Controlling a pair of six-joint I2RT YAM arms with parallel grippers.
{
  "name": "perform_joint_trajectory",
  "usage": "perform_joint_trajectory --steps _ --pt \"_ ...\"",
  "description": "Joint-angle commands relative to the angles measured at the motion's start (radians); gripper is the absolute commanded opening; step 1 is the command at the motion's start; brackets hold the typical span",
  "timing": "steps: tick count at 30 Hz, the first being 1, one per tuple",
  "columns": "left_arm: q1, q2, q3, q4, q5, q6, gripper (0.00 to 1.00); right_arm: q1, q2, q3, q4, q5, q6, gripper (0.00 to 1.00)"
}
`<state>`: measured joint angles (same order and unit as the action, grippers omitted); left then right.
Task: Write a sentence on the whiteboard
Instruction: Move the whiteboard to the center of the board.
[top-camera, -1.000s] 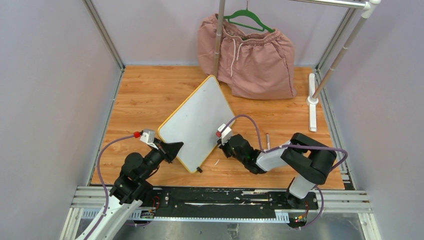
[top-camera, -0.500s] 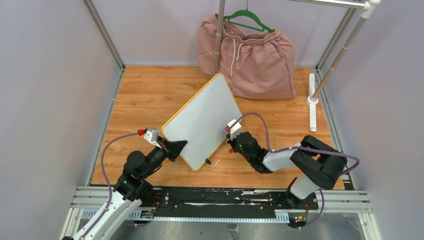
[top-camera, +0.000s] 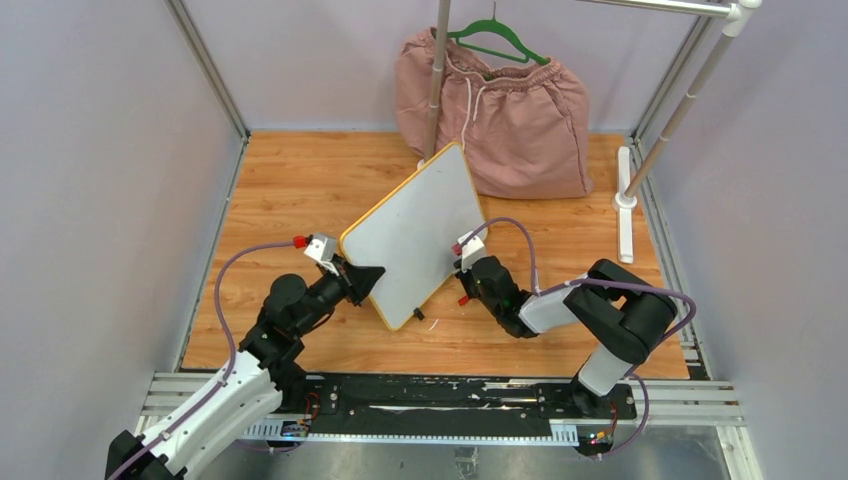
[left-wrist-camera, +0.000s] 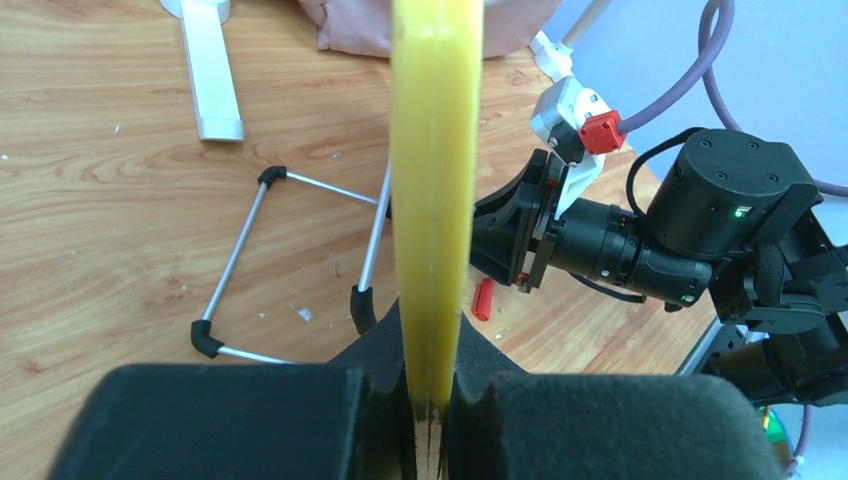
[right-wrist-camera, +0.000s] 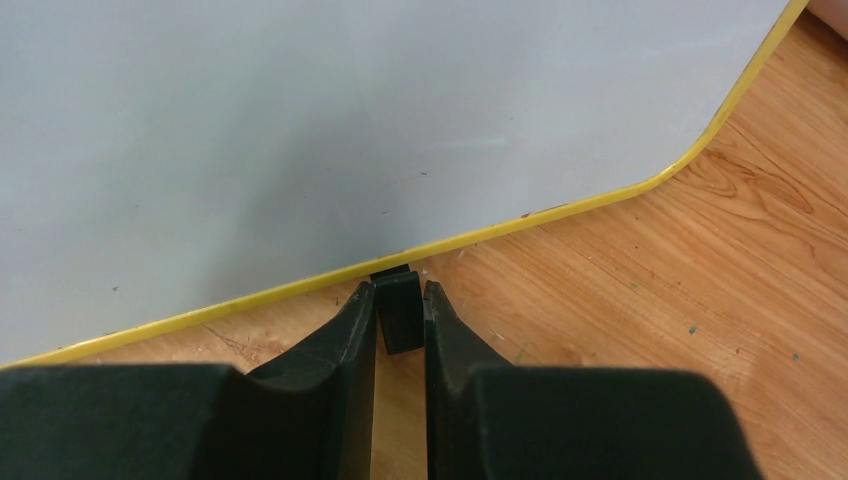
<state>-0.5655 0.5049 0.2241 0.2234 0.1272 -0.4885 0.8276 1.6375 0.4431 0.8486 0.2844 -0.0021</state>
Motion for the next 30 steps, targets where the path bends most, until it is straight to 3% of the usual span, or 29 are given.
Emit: perform_joint_trajectory --steps 1,8,14,24,26,29,30 --pt "-0.003 0.013 0.009 0.023 -0.046 0.037 0.05 -0.021 -0.031 0.021 0.059 0.063 0.047 0.02" --pt "-0.004 -0.049 -0.022 0.022 -0.073 0.039 0.28 -0.021 -0.086 0.031 -0.052 0.042 0.039 0.32" --pt "-0.004 -0.062 -0.027 0.021 -0.069 0.044 0.37 -0.022 -0.152 0.043 -0.140 0.044 0.034 0.46" --pt "-0.003 -0.159 -0.028 -0.027 -0.125 0.038 0.62 -0.003 -0.331 0.029 -0.296 0.066 0.028 0.51" --pt "-0.004 -0.198 -0.012 -0.083 -0.173 0.041 0.71 0.005 -0.377 0.020 -0.326 0.076 0.030 0.52" --pt "-0.004 -0.282 0.018 -0.191 -0.261 0.042 0.98 0.015 -0.445 -0.002 -0.361 0.088 0.037 0.52" --pt "-0.003 -0.315 0.027 -0.228 -0.286 0.041 1.00 0.019 -0.470 -0.004 -0.376 0.091 0.037 0.52"
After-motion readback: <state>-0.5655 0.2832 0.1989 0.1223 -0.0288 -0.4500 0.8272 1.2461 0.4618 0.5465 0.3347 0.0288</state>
